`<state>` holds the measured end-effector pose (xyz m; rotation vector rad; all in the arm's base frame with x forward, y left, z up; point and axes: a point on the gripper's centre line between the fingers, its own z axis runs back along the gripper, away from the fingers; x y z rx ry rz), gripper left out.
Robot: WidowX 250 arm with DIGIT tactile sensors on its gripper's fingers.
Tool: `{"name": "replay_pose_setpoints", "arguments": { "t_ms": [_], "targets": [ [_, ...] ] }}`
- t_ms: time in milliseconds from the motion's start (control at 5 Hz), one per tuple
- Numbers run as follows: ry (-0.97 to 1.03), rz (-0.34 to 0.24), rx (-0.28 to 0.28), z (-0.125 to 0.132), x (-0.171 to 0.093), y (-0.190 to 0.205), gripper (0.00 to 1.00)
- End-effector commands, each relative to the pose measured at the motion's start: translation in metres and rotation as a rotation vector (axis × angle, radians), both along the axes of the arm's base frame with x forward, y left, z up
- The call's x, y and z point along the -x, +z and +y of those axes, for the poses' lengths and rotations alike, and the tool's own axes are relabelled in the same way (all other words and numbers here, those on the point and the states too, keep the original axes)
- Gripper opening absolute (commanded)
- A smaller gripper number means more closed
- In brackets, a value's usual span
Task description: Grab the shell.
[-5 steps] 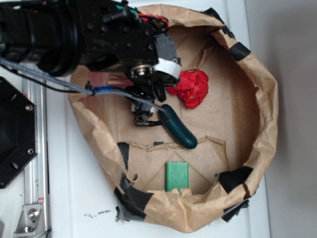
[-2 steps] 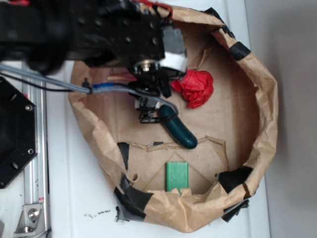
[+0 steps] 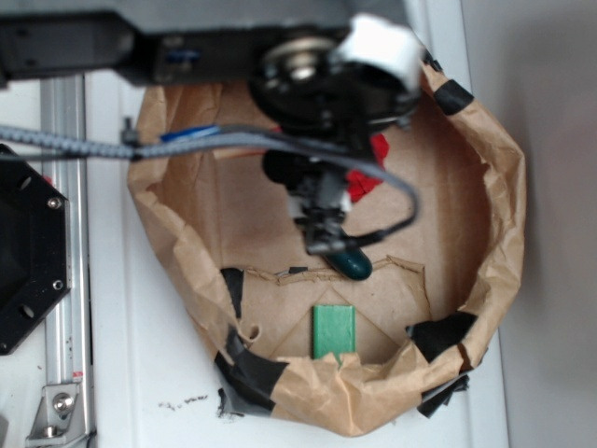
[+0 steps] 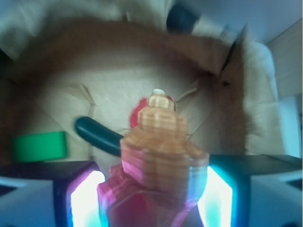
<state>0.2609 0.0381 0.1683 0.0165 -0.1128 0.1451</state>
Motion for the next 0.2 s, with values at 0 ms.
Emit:
{"name": "replay_pose_setpoints", "arguments": {
  "t_ms": [0],
  "targets": [
    [0.002, -0.078, -0.031, -0.0147, -0.0022, 0.0219, 0.00]
  ]
}}
